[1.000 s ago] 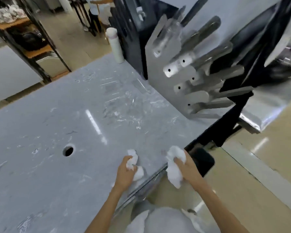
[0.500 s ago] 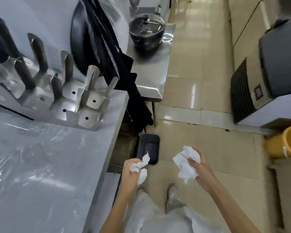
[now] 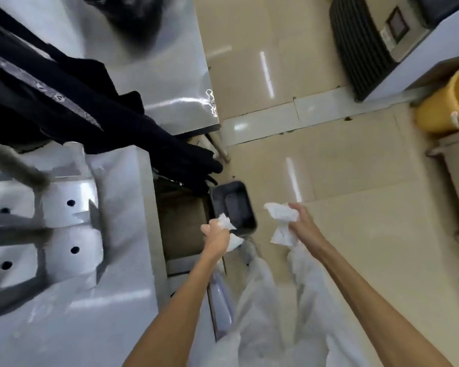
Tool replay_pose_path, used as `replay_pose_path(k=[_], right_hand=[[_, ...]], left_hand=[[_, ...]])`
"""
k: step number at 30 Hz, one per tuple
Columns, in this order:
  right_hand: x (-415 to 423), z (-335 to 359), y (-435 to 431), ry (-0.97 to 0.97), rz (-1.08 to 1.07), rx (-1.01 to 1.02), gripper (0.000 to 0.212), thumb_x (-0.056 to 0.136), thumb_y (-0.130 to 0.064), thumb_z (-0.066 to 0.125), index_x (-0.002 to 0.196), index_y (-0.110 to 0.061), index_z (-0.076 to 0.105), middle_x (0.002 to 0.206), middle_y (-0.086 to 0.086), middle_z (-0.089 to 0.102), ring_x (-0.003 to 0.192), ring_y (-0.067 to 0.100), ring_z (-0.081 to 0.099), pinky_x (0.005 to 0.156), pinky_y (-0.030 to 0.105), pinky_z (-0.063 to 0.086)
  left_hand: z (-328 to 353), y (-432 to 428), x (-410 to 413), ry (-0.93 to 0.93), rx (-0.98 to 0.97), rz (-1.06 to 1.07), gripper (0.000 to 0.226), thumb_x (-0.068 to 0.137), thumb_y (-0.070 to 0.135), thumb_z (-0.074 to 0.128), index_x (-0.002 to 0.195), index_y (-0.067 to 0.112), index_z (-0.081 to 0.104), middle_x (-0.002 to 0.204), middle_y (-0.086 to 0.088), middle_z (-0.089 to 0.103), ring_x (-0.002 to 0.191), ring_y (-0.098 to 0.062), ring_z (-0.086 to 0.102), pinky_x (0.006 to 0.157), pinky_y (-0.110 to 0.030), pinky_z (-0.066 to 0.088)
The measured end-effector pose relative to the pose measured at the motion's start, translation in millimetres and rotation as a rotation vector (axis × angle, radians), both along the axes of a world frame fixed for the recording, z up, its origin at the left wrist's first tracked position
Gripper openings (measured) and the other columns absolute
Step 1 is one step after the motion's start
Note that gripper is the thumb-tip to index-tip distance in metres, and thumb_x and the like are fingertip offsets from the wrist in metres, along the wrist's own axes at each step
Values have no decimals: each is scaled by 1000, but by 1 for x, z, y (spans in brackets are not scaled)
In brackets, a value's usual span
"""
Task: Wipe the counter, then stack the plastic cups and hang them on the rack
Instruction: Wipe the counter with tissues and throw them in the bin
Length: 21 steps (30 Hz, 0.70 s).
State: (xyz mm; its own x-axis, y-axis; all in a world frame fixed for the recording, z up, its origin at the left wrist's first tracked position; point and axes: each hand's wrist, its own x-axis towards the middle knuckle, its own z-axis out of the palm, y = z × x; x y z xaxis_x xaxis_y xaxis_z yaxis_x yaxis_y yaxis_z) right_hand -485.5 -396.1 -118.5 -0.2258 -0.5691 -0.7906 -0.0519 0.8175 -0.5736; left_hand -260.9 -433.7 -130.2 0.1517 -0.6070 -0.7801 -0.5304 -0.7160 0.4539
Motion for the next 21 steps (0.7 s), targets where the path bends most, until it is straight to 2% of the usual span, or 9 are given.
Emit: replay_pose_path(k=[2,4,6,8,10,13,16,19,21], right_hand=[[26,-60,-12,88,38,-13,52,85,5,51,134,-7,42,131,16,50,116,30,53,90,33,47],[51,-127,-26,80,97,-44,50,83,6,54,125,-16,41,123,12,53,108,24,54,79,20,41],[73,-195,-36,82,206,-61,42,83,1,55,117,-22,45,117,9,55,101,22,54,76,22,38],[92,-266,-41,126,350,-65,29,85,-4,55,111,-16,57,113,12,57,99,28,56,76,27,38],[109,-325,-45,146,435,-18,26,86,-6,55,109,-12,63,115,16,57,101,33,58,79,30,41],[135,-406,-50,193,500,55,36,88,-9,53,124,-4,54,130,21,48,110,40,53,90,41,45],[154,-460,-51,149,511,140,46,92,-17,53,135,-6,43,140,21,35,119,39,43,97,43,40],[161,-503,-46,113,501,185,53,94,-18,52,145,-13,37,150,21,26,127,41,38,105,46,36],[159,-519,-43,109,488,205,59,95,-19,51,150,-18,31,154,21,22,134,42,33,110,48,32]], left_hand=[[-44,-23,6,-42,-29,-122,34,100,10,38,134,6,40,132,-16,30,118,-36,44,101,-42,45],[-99,-45,10,-118,-69,-313,44,98,5,41,141,14,37,138,-18,32,121,-39,46,100,-45,47],[-154,-64,12,-182,-91,-436,44,99,8,46,142,17,40,141,-19,36,121,-39,49,94,-38,46],[-217,-74,12,-197,-93,-550,41,101,9,48,141,13,45,141,-21,40,122,-39,49,92,-35,44],[-271,-83,13,-208,-74,-657,36,102,12,47,138,12,50,139,-20,44,122,-39,50,92,-37,45],[-348,-93,10,-293,-68,-871,30,101,11,44,130,10,53,133,-18,46,114,-38,52,93,-43,49],[-406,-100,16,-312,-11,-941,22,100,14,40,118,8,52,126,-15,44,108,-37,50,92,-53,50],[-457,-103,28,-384,-5,-1078,26,99,9,42,123,5,53,128,-20,44,110,-40,49,93,-53,49],[-477,-105,36,-424,-9,-1150,33,100,12,43,132,10,50,135,-21,41,114,-42,47,96,-53,46]])
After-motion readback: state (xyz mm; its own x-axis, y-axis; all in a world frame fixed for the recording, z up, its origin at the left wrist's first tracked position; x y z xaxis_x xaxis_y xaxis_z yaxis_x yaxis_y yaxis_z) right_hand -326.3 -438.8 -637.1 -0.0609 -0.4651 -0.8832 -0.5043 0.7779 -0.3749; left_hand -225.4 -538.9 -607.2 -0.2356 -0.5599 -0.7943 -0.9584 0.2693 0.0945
